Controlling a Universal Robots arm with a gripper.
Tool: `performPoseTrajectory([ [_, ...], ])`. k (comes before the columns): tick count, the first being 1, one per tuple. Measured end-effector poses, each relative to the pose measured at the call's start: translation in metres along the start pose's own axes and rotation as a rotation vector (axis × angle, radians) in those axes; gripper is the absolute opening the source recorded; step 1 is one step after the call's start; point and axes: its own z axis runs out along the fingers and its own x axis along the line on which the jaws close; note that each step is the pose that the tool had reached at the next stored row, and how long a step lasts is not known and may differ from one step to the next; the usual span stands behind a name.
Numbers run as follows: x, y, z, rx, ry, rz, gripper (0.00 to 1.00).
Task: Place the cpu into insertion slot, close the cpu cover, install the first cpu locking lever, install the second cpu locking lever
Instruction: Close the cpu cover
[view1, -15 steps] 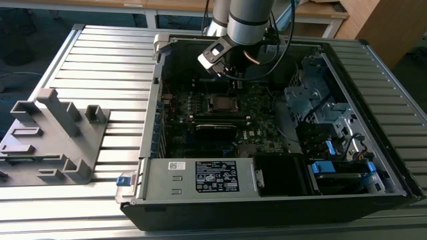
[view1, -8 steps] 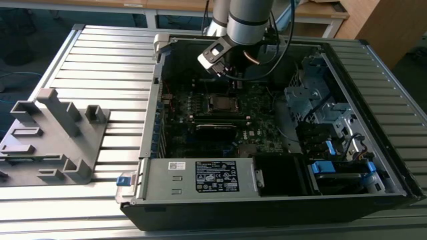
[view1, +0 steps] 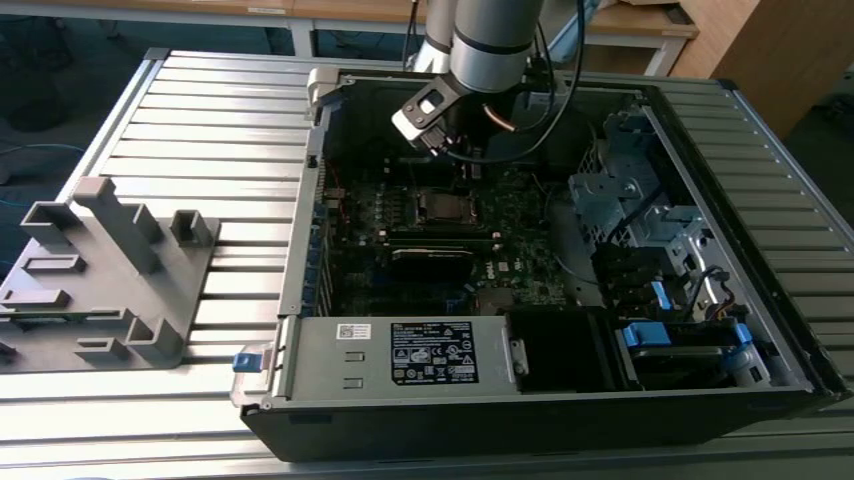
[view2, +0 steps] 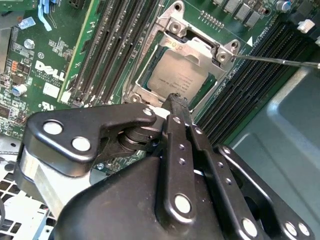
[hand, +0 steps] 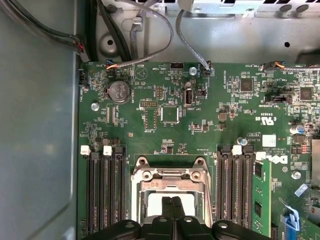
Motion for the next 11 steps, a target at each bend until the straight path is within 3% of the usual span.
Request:
performPoseTrajectory([
  [11, -0.0002, -0.0047, 0.0031, 0.0003, 0.0001, -0.019, 0.11],
])
